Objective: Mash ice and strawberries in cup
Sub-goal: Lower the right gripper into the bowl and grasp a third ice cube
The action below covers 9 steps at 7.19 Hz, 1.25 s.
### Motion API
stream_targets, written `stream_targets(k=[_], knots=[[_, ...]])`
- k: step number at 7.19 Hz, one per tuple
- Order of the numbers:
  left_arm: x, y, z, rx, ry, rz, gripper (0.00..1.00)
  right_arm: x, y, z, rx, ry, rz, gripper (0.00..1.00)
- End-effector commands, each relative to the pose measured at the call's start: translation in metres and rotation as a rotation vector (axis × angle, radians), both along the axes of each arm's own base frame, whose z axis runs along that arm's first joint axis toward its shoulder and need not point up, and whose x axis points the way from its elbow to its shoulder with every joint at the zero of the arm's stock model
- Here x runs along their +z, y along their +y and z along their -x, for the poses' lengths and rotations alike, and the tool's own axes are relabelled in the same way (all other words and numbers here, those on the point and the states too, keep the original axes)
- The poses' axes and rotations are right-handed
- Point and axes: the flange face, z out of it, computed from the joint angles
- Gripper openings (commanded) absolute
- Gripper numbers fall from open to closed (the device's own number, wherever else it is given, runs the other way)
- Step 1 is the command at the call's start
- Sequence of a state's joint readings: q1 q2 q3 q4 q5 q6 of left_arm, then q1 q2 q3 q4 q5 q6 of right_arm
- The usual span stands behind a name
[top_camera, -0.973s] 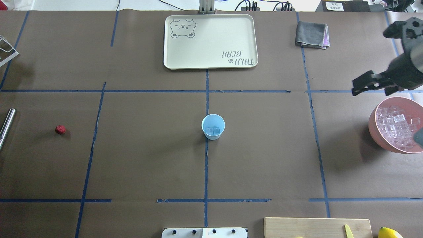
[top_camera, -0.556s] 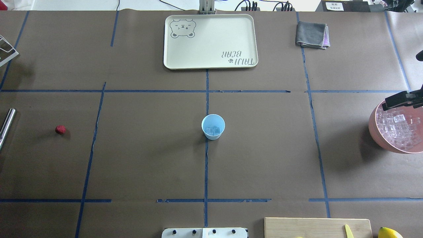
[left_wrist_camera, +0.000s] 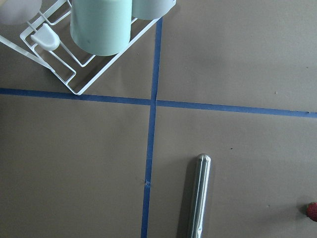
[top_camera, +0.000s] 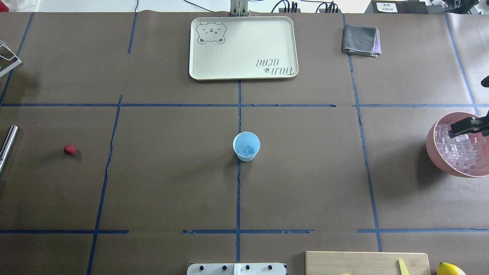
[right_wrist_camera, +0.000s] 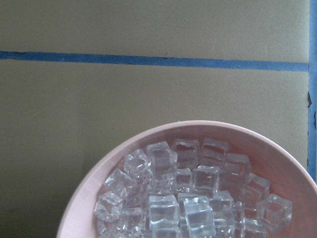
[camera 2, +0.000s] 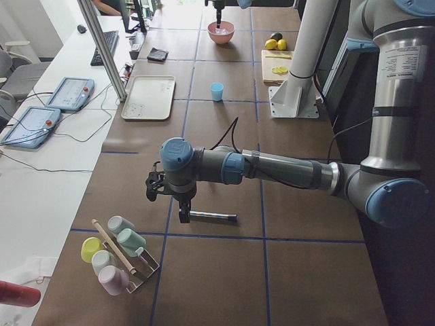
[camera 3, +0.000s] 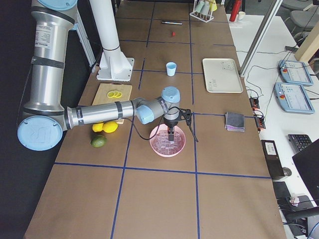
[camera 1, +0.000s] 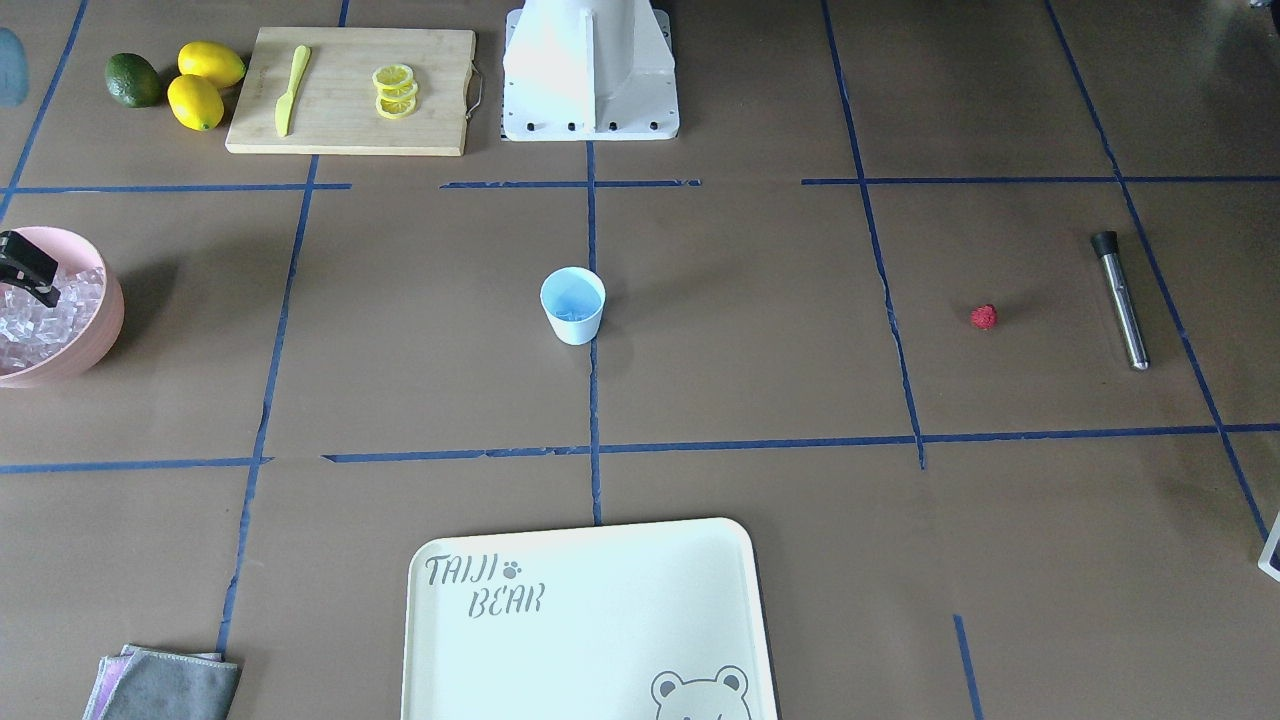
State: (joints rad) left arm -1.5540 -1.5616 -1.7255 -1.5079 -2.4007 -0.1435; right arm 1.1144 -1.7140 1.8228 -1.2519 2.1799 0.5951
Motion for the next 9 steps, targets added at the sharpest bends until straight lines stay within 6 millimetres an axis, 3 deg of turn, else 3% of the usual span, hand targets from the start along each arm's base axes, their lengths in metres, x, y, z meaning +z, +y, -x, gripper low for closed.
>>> stream_targets(k=[1,3,4,6,9], knots=[[0.000,0.000,0.000,0.000,0.000,0.000,1.00,0.012,-0.015,0.008,-0.004,0.007,0.015,0.99],[-0.001,0.000,0.000,0.000,0.000,-0.001,1.00,0.021,-0.016,0.009,-0.004,0.014,0.030,0.99],[-0.002,0.000,0.000,0.000,0.000,-0.004,1.00,0.022,-0.016,0.009,-0.006,0.015,0.029,0.93],[-0.003,0.000,0.000,-0.001,0.000,-0.005,1.00,0.022,-0.016,0.009,-0.009,0.014,0.029,0.73],[-0.004,0.000,0.000,-0.001,0.000,-0.008,1.00,0.024,-0.019,0.011,-0.012,0.016,0.032,0.67]])
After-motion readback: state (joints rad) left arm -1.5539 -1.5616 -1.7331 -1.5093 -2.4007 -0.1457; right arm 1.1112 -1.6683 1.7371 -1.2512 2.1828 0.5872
